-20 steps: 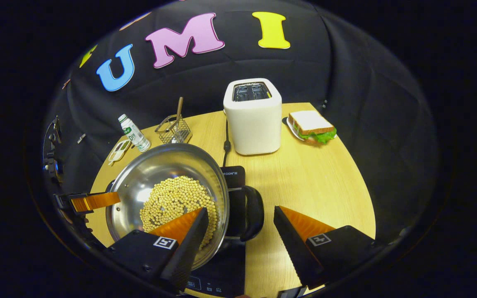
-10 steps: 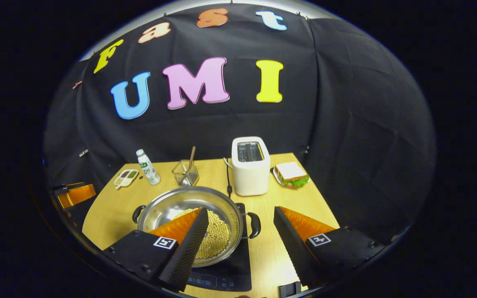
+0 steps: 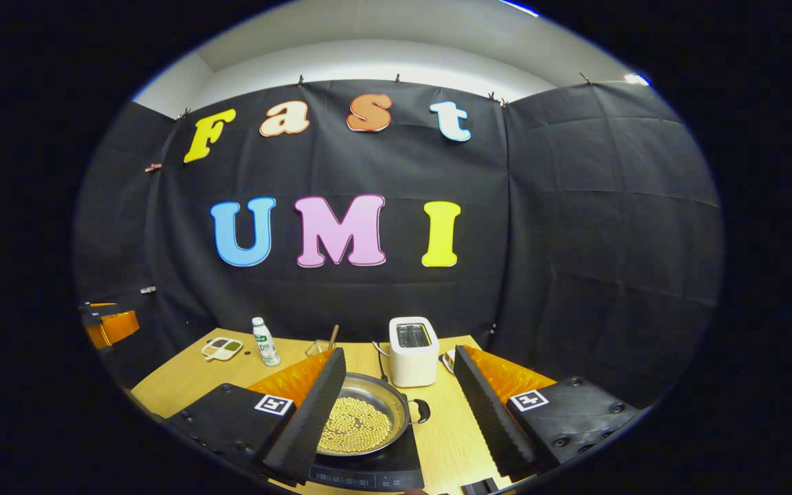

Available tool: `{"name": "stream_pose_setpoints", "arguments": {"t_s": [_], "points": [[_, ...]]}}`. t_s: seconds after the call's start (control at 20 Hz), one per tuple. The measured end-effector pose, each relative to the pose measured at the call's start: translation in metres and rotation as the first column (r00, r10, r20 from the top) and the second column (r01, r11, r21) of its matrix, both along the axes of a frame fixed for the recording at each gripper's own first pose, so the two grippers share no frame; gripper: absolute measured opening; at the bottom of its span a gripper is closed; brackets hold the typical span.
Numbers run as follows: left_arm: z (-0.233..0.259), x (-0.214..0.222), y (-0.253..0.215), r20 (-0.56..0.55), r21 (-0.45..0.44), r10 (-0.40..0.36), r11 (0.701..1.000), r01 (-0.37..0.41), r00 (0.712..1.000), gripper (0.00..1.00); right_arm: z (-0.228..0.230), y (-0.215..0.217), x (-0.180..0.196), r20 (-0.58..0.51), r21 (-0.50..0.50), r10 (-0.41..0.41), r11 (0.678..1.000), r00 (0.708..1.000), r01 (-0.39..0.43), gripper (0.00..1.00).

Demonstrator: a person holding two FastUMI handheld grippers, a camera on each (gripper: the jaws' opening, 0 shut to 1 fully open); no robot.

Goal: First push the handle of the pot to place it horizontally, then grasp the pot with both hands and set it on the induction cooktop.

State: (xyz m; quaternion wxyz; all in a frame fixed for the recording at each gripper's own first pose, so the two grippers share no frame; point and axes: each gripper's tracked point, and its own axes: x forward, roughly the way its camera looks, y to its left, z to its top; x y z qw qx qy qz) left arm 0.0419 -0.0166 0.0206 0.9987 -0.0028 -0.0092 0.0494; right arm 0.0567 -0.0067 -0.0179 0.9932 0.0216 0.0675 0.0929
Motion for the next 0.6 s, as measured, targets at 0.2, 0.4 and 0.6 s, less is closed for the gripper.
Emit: {"name": "stream_pose_setpoints", "arguments": {"t_s": [0.2, 0.4, 0.6], "points": [[-0.001, -0.033, -0.004, 0.036, -0.013, 0.018, 1.0, -0.018, 0.999, 0.94, 0.004, -0.015, -0.027, 0.07, -0.023, -0.022, 0.999, 0.997, 0.024, 0.99], [0.004, -0.04, -0.007, 0.061, -0.032, 0.038, 0.999, -0.036, 0.997, 0.95, -0.001, -0.019, -0.033, 0.057, -0.01, -0.011, 1.0, 0.998, 0.012, 0.99], [0.003, -0.032, -0.015, 0.067, -0.048, 0.03, 0.999, -0.027, 0.997, 0.95, -0.001, -0.015, -0.029, 0.049, -0.001, 0.009, 1.0, 0.999, -0.009, 0.99]]}}
